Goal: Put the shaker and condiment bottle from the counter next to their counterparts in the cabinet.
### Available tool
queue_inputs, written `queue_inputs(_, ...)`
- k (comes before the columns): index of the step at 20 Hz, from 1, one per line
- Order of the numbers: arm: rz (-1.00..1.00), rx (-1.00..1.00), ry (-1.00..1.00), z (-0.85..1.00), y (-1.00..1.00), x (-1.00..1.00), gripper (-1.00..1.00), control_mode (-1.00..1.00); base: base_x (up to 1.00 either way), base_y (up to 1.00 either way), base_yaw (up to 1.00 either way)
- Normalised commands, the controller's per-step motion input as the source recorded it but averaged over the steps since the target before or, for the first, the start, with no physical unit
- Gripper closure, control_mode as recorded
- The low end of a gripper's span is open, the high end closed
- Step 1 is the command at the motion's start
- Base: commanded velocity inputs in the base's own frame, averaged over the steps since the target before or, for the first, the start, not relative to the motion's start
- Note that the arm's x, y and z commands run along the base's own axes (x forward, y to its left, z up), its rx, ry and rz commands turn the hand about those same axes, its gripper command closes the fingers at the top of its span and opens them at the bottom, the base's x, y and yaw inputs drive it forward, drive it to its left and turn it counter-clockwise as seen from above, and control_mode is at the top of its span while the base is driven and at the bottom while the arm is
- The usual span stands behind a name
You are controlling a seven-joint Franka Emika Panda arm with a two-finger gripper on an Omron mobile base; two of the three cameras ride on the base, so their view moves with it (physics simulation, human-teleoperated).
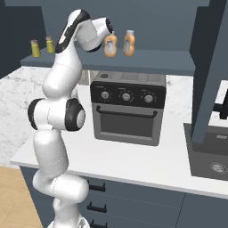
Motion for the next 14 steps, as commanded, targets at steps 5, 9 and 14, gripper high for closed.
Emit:
queue_inputs(5,-0.44,0.35,-0.15,0.0,-0.36,-0.86,-1.0,-1.0,0.0,0.0,0.0)
queue_inputs(9,-0.44,0.44,-0.22,0.0,-0.27,-0.75,-1.0,-1.0,0.0,0.0,0.0)
queue_inputs(14,-0.3,0.22,-0.15,0.1,-0.47,-0.99,-1.0,-1.0,0.0,0.0,0.0)
